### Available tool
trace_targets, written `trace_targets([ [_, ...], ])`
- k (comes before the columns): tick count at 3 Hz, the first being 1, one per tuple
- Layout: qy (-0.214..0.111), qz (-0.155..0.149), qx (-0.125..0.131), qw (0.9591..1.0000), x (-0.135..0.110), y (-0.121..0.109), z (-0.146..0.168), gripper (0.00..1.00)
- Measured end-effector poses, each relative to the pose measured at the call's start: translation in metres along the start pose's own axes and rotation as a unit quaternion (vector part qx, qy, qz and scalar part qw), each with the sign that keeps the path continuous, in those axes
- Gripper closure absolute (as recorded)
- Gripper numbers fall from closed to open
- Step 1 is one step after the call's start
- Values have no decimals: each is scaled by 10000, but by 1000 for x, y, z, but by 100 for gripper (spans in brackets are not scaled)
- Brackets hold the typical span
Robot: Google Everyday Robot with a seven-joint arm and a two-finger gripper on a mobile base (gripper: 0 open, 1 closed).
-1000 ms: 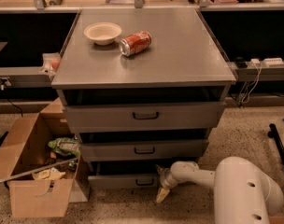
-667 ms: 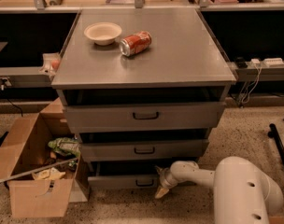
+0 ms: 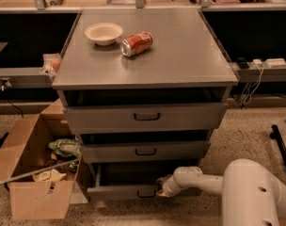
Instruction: Open bottom drawer
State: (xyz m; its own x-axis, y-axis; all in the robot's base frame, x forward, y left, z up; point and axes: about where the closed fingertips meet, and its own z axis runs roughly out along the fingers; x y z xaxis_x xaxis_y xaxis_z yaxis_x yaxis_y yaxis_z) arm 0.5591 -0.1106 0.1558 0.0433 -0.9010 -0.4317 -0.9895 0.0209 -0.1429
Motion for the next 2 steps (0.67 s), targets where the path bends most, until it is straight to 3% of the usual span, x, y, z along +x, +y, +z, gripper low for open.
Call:
trace_targets([
  [1, -207, -98, -337, 9992, -12, 51, -4, 89],
  [2, -219, -104, -357, 9991, -10, 56, -9, 92],
])
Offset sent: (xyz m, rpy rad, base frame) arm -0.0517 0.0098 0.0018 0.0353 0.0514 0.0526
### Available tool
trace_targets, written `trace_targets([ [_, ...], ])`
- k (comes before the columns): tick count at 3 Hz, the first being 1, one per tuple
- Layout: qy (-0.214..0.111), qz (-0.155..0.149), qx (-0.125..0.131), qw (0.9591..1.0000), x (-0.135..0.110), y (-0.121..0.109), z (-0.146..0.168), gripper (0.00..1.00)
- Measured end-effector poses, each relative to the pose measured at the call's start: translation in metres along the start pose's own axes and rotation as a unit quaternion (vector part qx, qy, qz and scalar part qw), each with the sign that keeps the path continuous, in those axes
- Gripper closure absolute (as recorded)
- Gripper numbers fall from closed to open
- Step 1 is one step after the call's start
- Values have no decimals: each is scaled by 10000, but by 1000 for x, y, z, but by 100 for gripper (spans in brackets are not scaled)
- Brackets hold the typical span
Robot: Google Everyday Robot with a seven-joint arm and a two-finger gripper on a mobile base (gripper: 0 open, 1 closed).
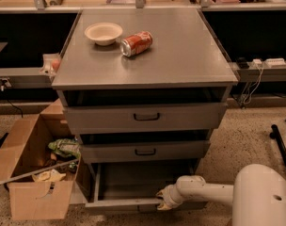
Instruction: Open bottom drawer
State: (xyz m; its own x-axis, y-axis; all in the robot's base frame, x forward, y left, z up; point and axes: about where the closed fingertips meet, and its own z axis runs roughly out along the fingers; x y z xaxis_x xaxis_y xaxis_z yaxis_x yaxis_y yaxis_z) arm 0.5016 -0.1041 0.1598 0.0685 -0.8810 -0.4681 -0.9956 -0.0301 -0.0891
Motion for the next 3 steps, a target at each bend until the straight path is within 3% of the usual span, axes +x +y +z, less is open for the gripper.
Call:
trace_targets([
  [2, 0, 0, 0, 10000, 0, 0, 0, 46],
  [3, 1, -9, -6, 10000, 0, 1, 0, 15],
])
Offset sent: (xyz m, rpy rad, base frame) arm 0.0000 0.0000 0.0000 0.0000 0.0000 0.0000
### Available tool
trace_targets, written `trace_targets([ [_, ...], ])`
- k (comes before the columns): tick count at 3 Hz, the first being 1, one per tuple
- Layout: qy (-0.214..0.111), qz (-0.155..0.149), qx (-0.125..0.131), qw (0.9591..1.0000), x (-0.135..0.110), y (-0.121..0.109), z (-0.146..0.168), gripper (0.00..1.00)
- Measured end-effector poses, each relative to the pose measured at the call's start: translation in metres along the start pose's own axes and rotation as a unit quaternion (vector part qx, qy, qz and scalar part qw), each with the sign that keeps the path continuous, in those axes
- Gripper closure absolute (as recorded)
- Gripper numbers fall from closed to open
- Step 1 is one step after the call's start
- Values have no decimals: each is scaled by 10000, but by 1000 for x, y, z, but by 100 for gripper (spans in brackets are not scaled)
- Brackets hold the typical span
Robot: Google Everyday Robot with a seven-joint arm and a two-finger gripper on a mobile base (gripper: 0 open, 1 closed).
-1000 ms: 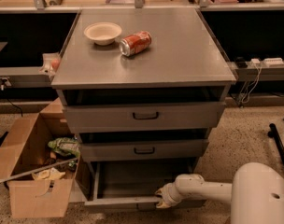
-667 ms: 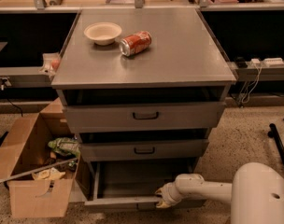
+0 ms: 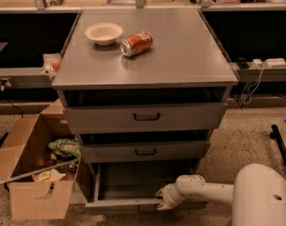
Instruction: Open bottom drawer
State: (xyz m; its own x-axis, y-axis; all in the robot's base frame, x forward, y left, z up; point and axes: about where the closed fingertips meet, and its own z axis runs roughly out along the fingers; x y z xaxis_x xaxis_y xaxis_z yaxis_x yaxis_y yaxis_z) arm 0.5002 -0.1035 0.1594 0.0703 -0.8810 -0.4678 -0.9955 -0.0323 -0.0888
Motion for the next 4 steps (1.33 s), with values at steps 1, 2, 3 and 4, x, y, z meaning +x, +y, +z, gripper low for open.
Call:
trace_targets([
  [1, 0, -4, -4, 10000, 0, 1, 0, 0],
  [2, 0, -126, -471, 9988, -8, 40, -4, 4],
  [3, -14, -121, -768, 9970, -11, 69, -7, 27],
  [4, -105, 26, -976, 9952, -7, 87, -6, 50],
])
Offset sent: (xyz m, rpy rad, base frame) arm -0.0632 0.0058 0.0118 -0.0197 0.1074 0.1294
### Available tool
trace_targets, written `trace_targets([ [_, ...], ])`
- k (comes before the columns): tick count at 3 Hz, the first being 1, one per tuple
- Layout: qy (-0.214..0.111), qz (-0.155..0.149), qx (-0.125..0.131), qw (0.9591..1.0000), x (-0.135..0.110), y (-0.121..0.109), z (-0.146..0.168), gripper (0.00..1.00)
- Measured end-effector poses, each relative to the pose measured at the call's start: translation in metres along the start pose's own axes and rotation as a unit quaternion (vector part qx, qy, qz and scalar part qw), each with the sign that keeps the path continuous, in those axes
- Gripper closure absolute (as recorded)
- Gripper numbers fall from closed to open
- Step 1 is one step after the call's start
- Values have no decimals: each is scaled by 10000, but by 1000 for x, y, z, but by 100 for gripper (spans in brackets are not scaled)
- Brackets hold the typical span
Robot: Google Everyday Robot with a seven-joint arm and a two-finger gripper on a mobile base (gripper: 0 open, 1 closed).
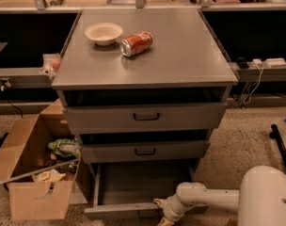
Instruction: Open bottom drawer
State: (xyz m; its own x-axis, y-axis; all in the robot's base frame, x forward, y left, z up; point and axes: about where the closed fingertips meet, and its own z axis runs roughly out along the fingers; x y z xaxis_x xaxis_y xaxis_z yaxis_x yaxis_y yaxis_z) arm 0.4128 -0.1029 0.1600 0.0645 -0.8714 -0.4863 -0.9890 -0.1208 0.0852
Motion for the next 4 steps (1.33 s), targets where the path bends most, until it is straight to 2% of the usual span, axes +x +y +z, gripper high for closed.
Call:
trace_targets([
  [1, 0, 0, 0, 10000, -2, -1, -4, 73],
  [2, 0, 0, 0, 10000, -2, -1, -4, 77],
  [4, -1, 0, -1, 10000, -2, -1, -4, 31],
])
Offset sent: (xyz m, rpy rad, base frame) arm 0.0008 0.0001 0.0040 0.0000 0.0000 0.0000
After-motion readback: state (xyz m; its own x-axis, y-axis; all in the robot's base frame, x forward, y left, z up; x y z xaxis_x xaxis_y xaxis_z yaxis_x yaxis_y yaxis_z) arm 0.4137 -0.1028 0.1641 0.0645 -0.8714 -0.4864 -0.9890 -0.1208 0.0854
